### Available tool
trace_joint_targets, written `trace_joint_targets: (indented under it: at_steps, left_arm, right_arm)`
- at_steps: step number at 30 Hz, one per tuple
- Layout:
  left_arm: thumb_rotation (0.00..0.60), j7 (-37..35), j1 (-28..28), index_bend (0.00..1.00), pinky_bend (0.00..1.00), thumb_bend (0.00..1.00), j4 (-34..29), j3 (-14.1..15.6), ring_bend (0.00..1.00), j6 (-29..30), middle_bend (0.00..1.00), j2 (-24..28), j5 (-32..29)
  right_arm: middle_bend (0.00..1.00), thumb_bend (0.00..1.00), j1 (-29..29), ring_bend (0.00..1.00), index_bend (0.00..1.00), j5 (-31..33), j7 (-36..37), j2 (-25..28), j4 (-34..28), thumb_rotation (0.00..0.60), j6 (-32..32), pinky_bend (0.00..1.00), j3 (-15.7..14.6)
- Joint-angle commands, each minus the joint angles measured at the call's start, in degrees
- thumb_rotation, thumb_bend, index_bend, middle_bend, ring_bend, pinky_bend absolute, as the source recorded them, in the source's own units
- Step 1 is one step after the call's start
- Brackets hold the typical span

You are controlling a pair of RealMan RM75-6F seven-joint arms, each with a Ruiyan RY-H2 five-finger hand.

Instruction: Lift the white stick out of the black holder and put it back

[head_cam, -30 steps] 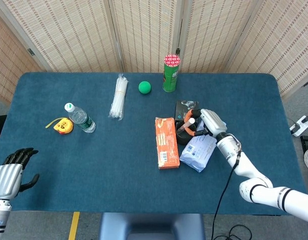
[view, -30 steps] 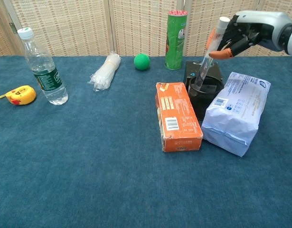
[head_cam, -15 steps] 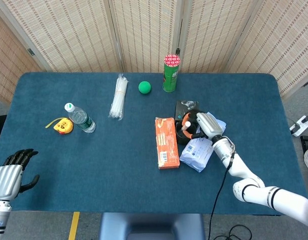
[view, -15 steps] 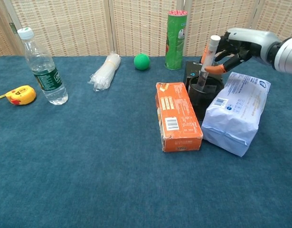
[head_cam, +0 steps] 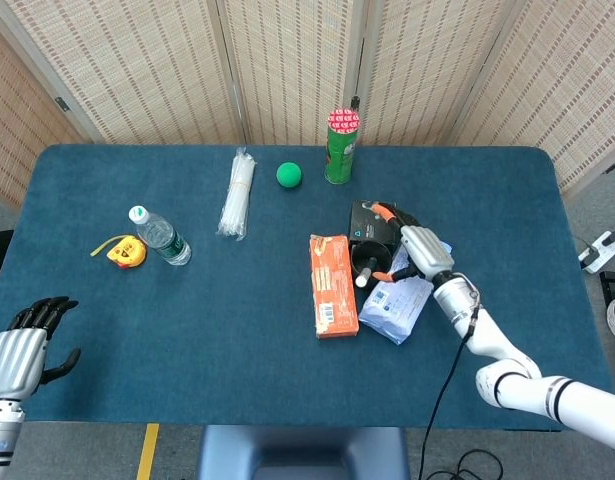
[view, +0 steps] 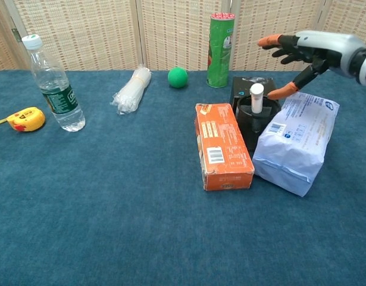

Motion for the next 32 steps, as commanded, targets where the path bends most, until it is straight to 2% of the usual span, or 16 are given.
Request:
trace_joint_targets:
  at_steps: [1,3,6,7,10,13,17,22,27,32]
  left_arm:
    - [0.600,0.09,-0.13,0.23,0.24,0.34,0.00,-0.16,0.17,-0.06,0.20,-0.11,-0.12]
    - [0.600,0.26,-0.27,0.23,0.24,0.34,0.04,-0.34,0.17,-0.06,0.20,-0.29,-0.18]
    - [0.600,0.67,-0.56,0.23,0.24,0.34,0.16,-0.64,0.17,-0.10,0.21,-0.76,-0.31]
    - [0.600,1.06,-0.70,0.23,0.24,0.34,0.20,-0.77,0.17,-0.19,0.21,-0.93,-0.47]
    - [0.600,1.81,-0.98,0.23,0.24,0.34,0.15,-1.06,0.17,-0.44,0.21,-1.30,-1.01]
    - [0.600,2.16,-1.08,0.23,0.24,0.34,-0.02,-1.19,0.17,-0.68,0.21,-1.45,-1.60]
    - [0.600,2.71,-0.93,0.23,0.24,0.34,-0.34,-1.50,0.17,-0.33,0.21,-1.66,-2.40]
    - [0.600,3.40,-0.50,0.23,0.24,0.34,-0.44,-2.08,0.17,0.88,0.21,-2.46,-3.39]
    - [0.600,3.70,-0.20,0.23,0.24,0.34,-0.65,-2.06,0.17,1.36,0.21,-2.48,-3.57]
    - [0.600,3.92,0.38,0.23,0.24,0.34,-0.81,-2.31,0.17,2.96,0.21,-3.04,-3.40]
  right_arm:
    - [0.00,0.03,-2.86,0.00,0.00,-1.95,0.37,4.63,-3.71,0.600,3.26,0.05,-0.45]
    - [0.02,0.03,-4.52,0.00,0.00,-2.40,0.21,6.83,-5.58,0.600,5.48,0.05,-0.54]
    - [0.13,0.13,-7.66,0.03,0.03,-2.63,-2.31,10.17,-8.53,0.600,9.75,0.08,-1.21]
    - [0.18,0.18,-8.92,0.06,0.08,-2.60,-4.36,11.29,-9.54,0.600,11.53,0.09,-1.72]
    - [0.26,0.22,-12.22,0.14,0.18,-2.73,-10.85,13.19,-11.57,0.600,16.48,0.14,-3.44]
    - [0.28,0.22,-15.81,0.15,0.20,-4.25,-17.97,13.83,-12.45,0.600,22.46,0.15,-5.75]
    - [0.23,0.21,-20.75,0.14,0.19,-7.83,-21.66,14.17,-13.85,0.600,29.36,0.15,-8.97]
    - [0.12,0.18,-26.66,0.07,0.07,-12.11,-18.41,14.95,-16.29,0.600,35.62,0.15,-12.41]
    - [0.11,0.18,-30.73,0.06,0.05,-13.66,-15.95,16.30,-17.71,0.600,38.64,0.15,-14.39]
    - [0.11,0.18,-32.66,0.05,0.05,-13.99,-14.51,17.17,-17.86,0.600,39.19,0.15,-14.96]
